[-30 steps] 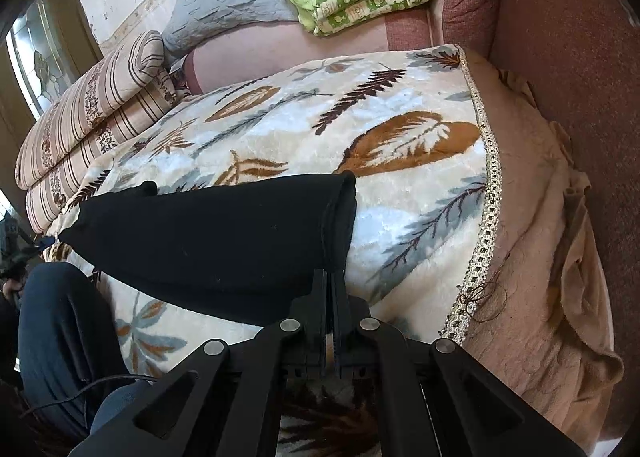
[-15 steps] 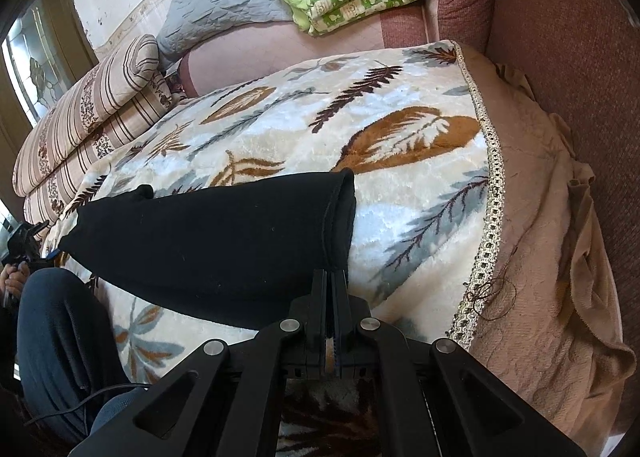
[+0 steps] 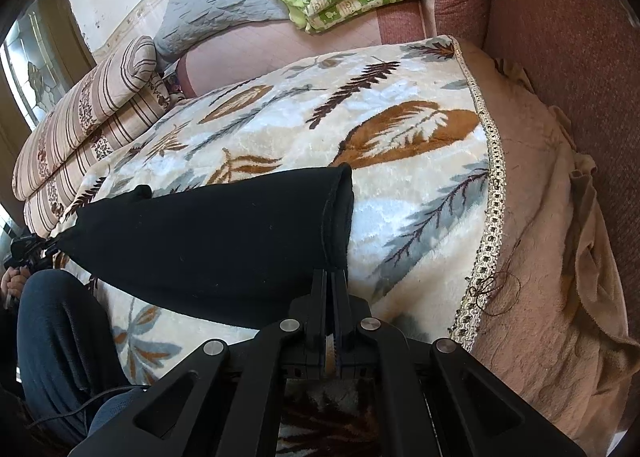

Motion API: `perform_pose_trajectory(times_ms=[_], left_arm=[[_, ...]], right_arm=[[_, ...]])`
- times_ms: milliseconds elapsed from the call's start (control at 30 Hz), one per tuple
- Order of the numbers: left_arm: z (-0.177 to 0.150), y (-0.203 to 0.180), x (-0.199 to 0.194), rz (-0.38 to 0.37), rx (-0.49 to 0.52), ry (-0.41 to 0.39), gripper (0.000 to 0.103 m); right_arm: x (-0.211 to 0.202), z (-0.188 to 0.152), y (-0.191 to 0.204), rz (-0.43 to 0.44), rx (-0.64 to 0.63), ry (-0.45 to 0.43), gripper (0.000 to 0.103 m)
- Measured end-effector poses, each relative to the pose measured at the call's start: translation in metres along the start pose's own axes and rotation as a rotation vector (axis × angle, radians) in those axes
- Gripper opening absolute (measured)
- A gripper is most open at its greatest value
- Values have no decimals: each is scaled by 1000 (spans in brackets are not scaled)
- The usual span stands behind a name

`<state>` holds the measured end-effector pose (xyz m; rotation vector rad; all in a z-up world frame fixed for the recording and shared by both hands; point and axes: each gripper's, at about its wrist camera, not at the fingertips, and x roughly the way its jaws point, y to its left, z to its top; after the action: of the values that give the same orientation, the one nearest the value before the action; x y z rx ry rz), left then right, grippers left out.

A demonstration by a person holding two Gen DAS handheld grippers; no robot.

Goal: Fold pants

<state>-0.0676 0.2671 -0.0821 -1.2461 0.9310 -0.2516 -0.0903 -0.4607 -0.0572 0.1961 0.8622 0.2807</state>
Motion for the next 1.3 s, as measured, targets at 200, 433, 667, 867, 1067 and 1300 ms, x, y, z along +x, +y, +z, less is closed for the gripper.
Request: perform_pose_trajectory(times_ms=[200,433,667,867,1067,1300], left_arm=[[32,-56,14,31,173,-31,2],[17,-65,4,145,314,-48,2],[15,-9,17,244,273,-27,4],[12,-24,7,296,374,-74,11],[-17,-83,-17,401,628,-355,26],[-48,-96,62,404,806,-152,41]], right_arm=[[1,-2,-2,9,21,-8,1],[1,-13,-3,14,24,-3,1],[1,-14,-3,18,26,-11,1],[-10,-17,-14,-21,78,-41,6],[-50,-2,-6,-74,79,-174,8],[19,-3,39,-171,-66,83,7]])
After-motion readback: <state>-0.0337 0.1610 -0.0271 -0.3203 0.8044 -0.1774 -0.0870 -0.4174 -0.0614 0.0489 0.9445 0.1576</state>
